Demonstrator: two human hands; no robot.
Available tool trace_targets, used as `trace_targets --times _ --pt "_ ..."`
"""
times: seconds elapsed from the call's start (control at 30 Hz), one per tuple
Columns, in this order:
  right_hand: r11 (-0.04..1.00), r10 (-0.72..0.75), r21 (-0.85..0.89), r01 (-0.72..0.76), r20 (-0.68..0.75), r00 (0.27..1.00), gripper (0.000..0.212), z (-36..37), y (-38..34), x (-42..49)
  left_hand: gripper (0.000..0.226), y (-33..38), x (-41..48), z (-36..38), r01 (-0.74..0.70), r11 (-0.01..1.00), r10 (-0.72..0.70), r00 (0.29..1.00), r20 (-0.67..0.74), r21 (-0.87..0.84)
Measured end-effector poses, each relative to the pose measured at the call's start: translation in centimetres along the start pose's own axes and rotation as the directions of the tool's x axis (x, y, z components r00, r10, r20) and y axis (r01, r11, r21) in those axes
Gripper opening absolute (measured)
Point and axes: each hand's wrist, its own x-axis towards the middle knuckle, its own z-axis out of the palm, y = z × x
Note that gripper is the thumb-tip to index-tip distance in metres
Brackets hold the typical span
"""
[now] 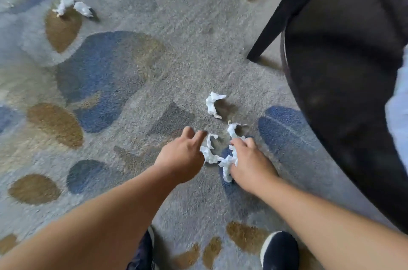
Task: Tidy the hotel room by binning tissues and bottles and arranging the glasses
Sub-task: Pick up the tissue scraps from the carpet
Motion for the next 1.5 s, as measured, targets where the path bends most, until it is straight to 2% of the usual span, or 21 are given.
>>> trace_targets --times 0.2,0.33,0.4,0.47,0.53,0.67,0.73,0.83,0.97,1.13,1.23,1.43,1.5 --pt "0.994 0.084 -0.07 -0.082 0.033 0.996 0.071 5.5 2.0 5.0 0.071 -1.9 4.7 7.7 -0.076 0.985 0.05 0.985 0.164 0.155" --pt "0.993 0.046 -0.11 -0.049 -0.022 0.999 0.077 6.9 3.0 6.1 0.084 -2.3 5.9 10.3 -0.046 0.976 0.005 0.982 0.189 0.211" --pt "0.992 0.037 -0.118 -0.041 -0.035 0.999 0.081 7.0 3.3 6.4 0.075 -2.2 6.5 10.7 -0.034 0.973 0.001 0.989 0.145 0.227" --pt "0.992 0.034 -0.118 -0.037 -0.022 0.999 0.087 7.0 3.3 6.6 0.045 -2.2 6.9 10.7 -0.068 0.978 0.051 0.995 0.089 0.2" --pt "0.991 0.027 -0.131 -0.025 0.016 1.0 0.095 6.9 3.2 6.7 0.026 -2.5 7.2 10.5 -0.099 0.985 0.088 0.993 0.083 0.143" --pt "0.988 0.05 -0.152 -0.04 0.056 0.997 0.115 7.0 3.0 7.2 0.026 -3.8 8.0 9.0 -0.1 0.995 0.101 0.995 -0.015 0.029" --pt "0.984 0.052 -0.174 -0.04 0.065 0.996 0.121 7.1 2.9 7.5 0.018 -4.4 8.6 8.0 -0.123 0.992 0.122 0.987 -0.102 -0.006" --pt "0.97 0.058 -0.239 -0.04 0.07 0.996 0.126 7.4 3.2 7.8 0.018 -5.0 9.7 6.8 -0.126 0.992 0.118 0.974 -0.194 -0.031" --pt "0.944 0.054 -0.327 -0.044 0.021 0.998 0.113 8.1 3.5 8.1 0.019 -5.4 10.6 6.0 -0.093 0.995 0.08 0.966 -0.247 -0.044" --pt "0.956 0.031 -0.293 -0.031 -0.004 1.0 0.064 8.4 4.0 8.6 0.021 -5.5 10.6 5.8 -0.108 0.993 0.092 0.963 -0.252 -0.054" --pt "0.972 0.007 -0.235 -0.005 0.008 1.0 0.044 8.5 4.2 8.6 0.022 -5.6 10.7 5.7 -0.123 0.991 0.103 0.959 -0.263 -0.061" --pt "0.983 -0.042 -0.185 0.006 -0.192 0.98 0.032 7.0 4.3 9.4 0.025 -5.3 11.3 5.5 -0.123 0.99 0.097 0.942 -0.32 -0.062" --pt "0.983 -0.094 -0.175 0.059 -0.199 0.975 0.029 6.6 4.2 10.0 0.023 -5.0 11.6 5.5 -0.112 0.991 0.084 0.94 -0.329 -0.068"
